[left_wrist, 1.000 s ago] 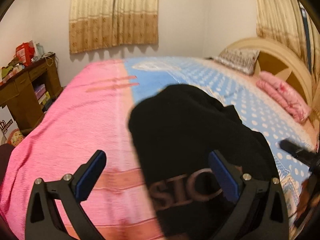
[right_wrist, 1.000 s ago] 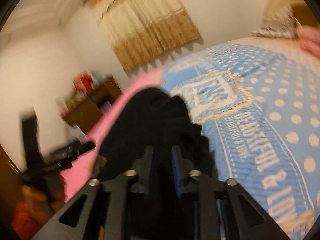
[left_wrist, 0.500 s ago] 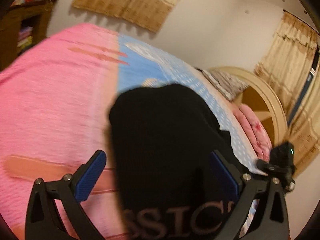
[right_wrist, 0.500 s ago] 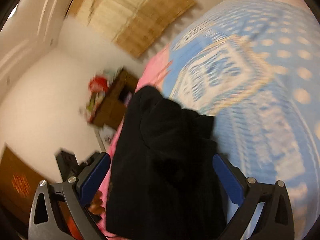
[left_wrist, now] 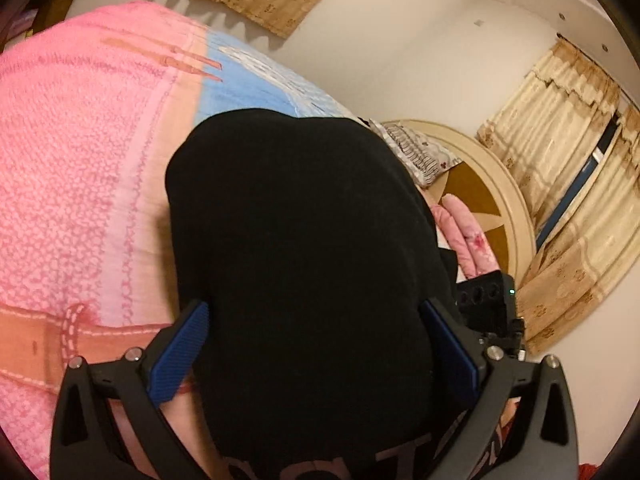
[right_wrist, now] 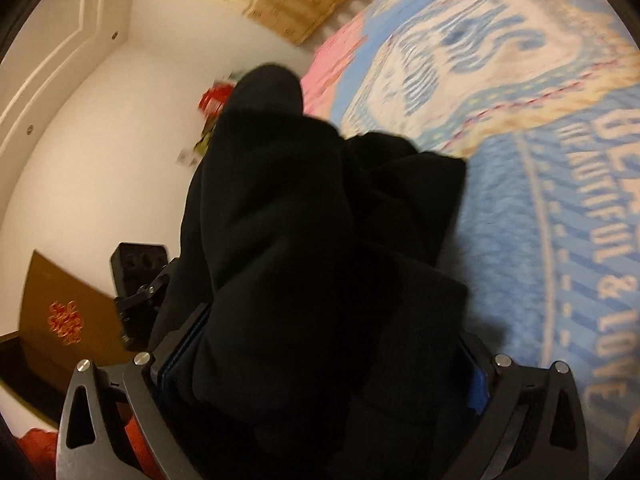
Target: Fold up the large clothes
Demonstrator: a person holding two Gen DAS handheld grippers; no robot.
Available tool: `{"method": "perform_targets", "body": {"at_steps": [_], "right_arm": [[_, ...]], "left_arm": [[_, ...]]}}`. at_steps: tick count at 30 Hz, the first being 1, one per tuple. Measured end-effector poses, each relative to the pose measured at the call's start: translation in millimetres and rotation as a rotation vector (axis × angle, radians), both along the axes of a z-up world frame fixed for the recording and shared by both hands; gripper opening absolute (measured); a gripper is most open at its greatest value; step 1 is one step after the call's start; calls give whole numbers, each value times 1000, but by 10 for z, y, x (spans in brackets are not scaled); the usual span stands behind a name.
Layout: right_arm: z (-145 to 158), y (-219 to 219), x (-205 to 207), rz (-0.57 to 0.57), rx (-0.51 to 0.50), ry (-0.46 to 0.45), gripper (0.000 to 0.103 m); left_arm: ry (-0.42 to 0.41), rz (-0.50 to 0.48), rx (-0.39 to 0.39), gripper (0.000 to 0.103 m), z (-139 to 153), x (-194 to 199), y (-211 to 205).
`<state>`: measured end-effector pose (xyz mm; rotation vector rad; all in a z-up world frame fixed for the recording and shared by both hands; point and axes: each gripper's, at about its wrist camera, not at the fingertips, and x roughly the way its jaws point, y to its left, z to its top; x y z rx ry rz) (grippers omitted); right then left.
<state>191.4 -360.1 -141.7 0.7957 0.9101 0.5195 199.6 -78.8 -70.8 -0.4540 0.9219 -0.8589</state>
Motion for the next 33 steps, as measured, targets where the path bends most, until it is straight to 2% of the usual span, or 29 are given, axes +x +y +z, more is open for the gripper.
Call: {"method": "perform_targets", "body": {"at_steps": [3,5,7,9,11,14,16,19,21,24,25,26,28,29,30,31,33], "right_arm": [[12,88,117,8,-26,-3,102],[28,103,127,14,-33,-12,102],[88,131,36,3,-16,-35,91],[150,161,-125,-50,12,-52,76],[226,206,-311,-89,9,-70,71],[391,304,-549,-119,19,-109,68],[503,334,-759,-136,94,-148,67],[662,441,-1068,-138,141,-196,67],[690,526,-1223,-136,156,-201,67],[567,536,-1369,-167,126,-150,67],[503,493,-1394,-182,131,-132,67],[406,429,-1412,-202,144,-113,66],[255,312,-1475,-220,189,-97,66],[228,293,-1501,-219,194,-101,66],[229,309,-1513,-212,178,-110,66],[257,337,-1562,-205,159,-119,66],[242,340,-1543,-199,147,-120,66]], "left_arm": [[19,11,-20,103,-17,74,31],[2,9,-18,103,8,48,40],[-39,22,-7,95,66,-34,52],[-74,46,14,88,165,-127,76],[-98,73,20,77,266,-220,108],[-96,95,-12,69,356,-306,203],[-114,102,-26,63,460,-426,287],[-178,105,20,60,692,-695,332],[-187,105,65,60,737,-792,340],[-114,64,126,64,647,-667,328],[-97,37,148,73,620,-612,316],[-95,26,163,89,612,-606,311],[-117,33,224,103,557,-532,337],[-119,37,236,103,521,-500,361],[-101,23,223,103,473,-485,385],[-47,-5,184,103,404,-425,396],[171,-55,26,103,107,-201,414]]}}
